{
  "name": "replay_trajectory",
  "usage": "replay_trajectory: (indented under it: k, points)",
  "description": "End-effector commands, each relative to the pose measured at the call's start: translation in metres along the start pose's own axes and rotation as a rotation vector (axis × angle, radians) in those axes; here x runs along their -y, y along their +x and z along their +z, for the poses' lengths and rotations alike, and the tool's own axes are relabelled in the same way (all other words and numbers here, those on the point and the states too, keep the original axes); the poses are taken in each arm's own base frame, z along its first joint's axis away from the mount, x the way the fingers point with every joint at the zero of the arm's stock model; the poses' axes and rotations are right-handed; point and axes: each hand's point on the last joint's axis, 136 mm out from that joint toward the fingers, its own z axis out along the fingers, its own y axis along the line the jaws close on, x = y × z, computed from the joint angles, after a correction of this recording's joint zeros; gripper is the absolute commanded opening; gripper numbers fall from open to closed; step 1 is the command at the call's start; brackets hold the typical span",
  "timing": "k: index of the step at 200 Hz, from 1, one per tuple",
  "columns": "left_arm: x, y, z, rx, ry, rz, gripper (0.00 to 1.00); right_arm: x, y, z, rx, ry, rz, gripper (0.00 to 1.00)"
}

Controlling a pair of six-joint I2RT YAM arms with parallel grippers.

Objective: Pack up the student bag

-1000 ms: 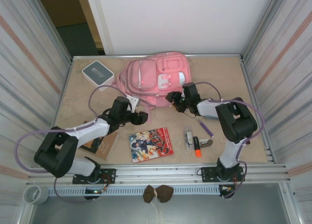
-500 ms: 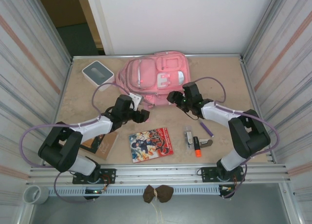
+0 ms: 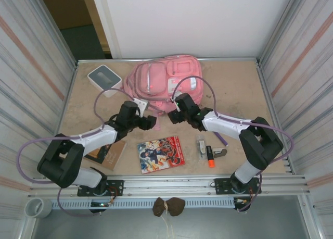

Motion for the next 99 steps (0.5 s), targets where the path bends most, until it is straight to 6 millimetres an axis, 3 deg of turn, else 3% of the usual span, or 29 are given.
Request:
replay_trajectory:
  k: [1, 27, 76, 99]
  points:
    - [-0.014, 0.000, -0.007, 0.025, -0.019, -0.084, 0.74, 0.019, 0.003, 0.014, -0.065, 0.111, -0.368, 0.84]
    - [-0.019, 0.000, -0.011, 0.025, -0.025, -0.104, 0.74, 0.008, 0.003, 0.035, -0.060, 0.082, -0.525, 0.82]
    - [-0.024, 0.003, -0.014, 0.020, -0.050, -0.101, 0.74, -0.011, -0.010, 0.062, -0.022, 0.017, -0.648, 0.79]
    - [-0.024, 0.005, -0.014, 0.008, -0.051, -0.098, 0.74, -0.014, -0.012, 0.073, -0.018, 0.017, -0.683, 0.68]
